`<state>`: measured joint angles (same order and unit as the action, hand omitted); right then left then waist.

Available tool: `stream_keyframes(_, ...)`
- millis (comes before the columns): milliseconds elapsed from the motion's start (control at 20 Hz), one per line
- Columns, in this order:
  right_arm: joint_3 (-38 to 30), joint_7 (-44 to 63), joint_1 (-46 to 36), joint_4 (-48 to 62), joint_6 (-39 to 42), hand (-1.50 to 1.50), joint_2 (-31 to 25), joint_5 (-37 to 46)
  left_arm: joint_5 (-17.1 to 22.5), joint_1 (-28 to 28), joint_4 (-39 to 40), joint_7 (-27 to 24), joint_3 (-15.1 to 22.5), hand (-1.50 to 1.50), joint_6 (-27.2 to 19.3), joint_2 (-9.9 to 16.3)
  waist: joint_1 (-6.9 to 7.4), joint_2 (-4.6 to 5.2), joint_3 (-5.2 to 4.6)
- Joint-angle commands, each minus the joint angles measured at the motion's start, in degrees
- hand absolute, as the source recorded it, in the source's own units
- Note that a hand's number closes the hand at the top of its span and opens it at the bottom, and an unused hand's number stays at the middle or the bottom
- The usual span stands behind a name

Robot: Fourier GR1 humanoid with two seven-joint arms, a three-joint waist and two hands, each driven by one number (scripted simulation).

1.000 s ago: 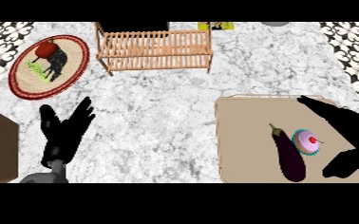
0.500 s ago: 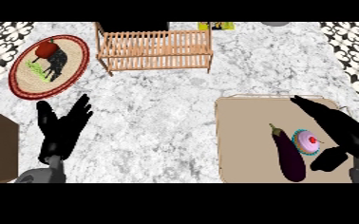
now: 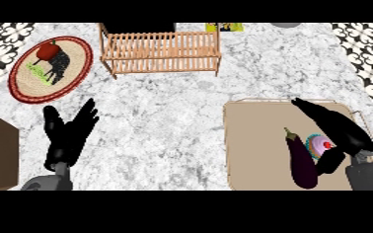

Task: Pick the cupcake from the tray and place it in the tiered shelf

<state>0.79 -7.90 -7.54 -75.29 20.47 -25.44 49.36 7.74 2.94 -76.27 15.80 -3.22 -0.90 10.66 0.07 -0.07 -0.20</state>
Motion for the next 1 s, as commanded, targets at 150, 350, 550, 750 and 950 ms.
stream_keyframes(150, 8.51, -11.18, 2.32, 2.28, 0.01, 1.50, -6.12, 7.65, 1.13, 0.15, 2.02, -1.52, -1.20, 0.00, 2.58, 0.79, 0.08, 0.10, 0.20)
stream_keyframes(350, 6.96, -6.98, 0.30, 1.28, 3.04, 1.50, 1.16, 4.65, 0.14, 1.08, -1.30, 2.13, -0.05, 0.00, 0.92, -0.50, 0.00, 0.04, 0.20)
stream_keyframes(550, 4.85, -12.40, 5.68, -4.28, 2.67, 1.50, -1.66, 2.51, -1.69, -0.23, 1.16, -1.32, -0.85, 0.00, -0.47, -0.88, -0.30, 0.00, 0.19)
stream_keyframes(750, 1.29, -16.03, 9.97, -14.66, 2.23, 1.50, -3.00, -2.45, -0.65, -1.33, -1.60, 1.60, -0.20, 0.00, 0.28, -1.07, -0.81, -0.18, 0.17)
stream_keyframes(950, 14.99, 9.56, 2.44, -14.80, -1.49, 1.50, 24.20, 5.02, -1.49, 0.09, -0.30, 0.43, 0.36, 0.00, 0.93, -0.49, 1.75, 0.02, 0.02)
